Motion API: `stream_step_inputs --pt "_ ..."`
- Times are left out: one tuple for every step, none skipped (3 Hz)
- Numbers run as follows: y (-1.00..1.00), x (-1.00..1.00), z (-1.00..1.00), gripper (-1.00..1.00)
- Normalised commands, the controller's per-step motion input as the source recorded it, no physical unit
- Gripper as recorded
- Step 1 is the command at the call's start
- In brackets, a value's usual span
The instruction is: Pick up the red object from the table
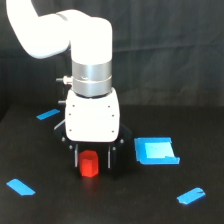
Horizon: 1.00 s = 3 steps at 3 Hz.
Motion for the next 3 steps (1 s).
stream_step_inputs --pt "0.12 0.24 -0.17 -1.00" --pt "0.18 0.00 -0.22 -1.00" --pt "0.19 0.05 -0.14 -0.93"
